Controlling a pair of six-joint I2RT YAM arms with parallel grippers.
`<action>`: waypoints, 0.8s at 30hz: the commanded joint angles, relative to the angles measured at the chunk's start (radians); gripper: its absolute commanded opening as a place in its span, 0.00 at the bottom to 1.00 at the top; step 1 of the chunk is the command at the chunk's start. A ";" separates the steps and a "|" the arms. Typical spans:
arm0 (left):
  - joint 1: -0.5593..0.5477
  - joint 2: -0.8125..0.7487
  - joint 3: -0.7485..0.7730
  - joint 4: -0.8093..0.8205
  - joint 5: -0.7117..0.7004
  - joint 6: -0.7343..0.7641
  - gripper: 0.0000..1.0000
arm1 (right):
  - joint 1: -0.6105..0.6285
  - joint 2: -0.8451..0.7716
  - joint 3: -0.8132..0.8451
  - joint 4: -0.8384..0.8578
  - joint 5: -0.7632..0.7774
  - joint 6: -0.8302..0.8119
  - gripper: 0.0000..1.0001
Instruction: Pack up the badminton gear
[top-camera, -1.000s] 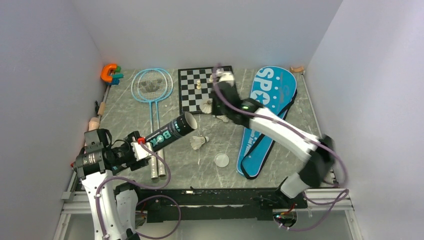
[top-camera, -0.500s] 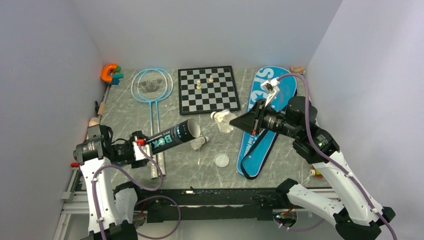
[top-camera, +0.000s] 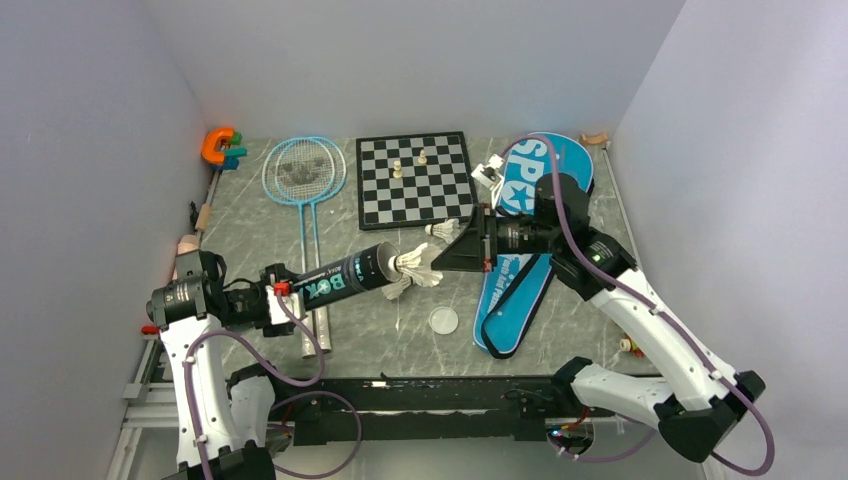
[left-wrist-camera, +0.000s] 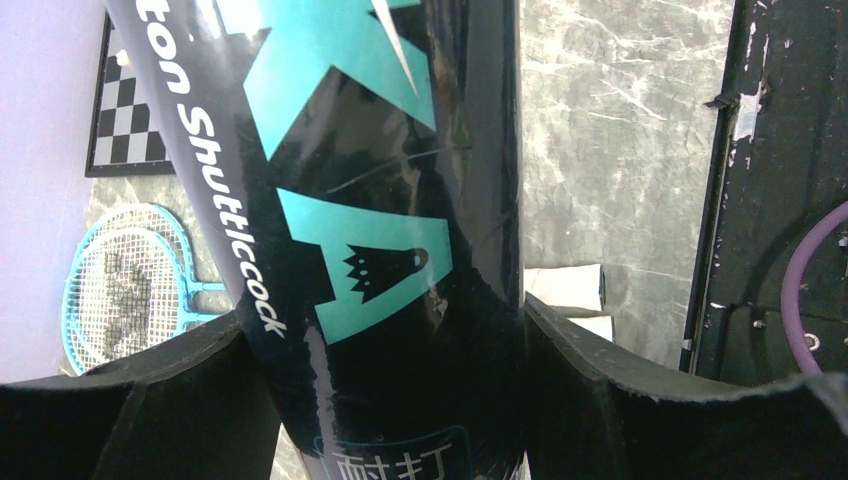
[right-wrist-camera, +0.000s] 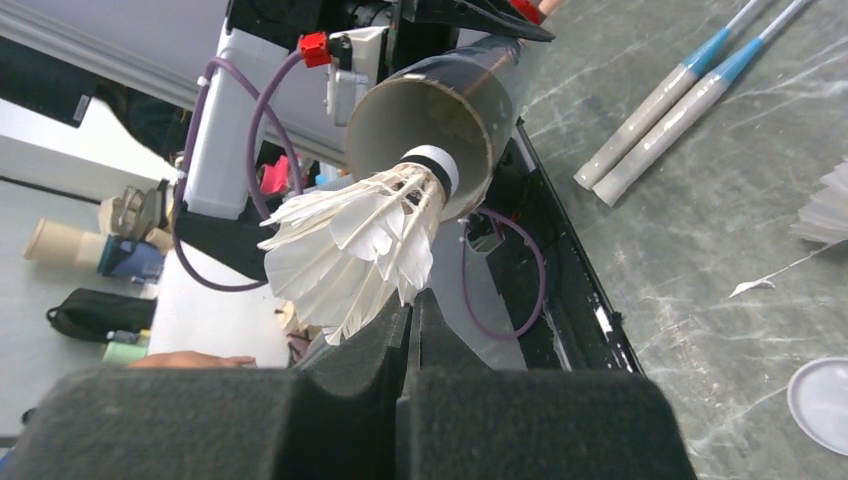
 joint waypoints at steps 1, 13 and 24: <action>0.004 -0.007 0.019 -0.027 0.082 0.063 0.26 | 0.027 0.049 0.036 0.064 -0.066 0.019 0.00; 0.004 -0.015 0.020 -0.087 0.083 0.134 0.25 | 0.068 0.175 0.102 0.060 -0.035 0.004 0.38; 0.004 -0.009 0.025 -0.074 0.092 0.109 0.24 | 0.057 0.172 0.201 -0.189 0.120 -0.161 0.65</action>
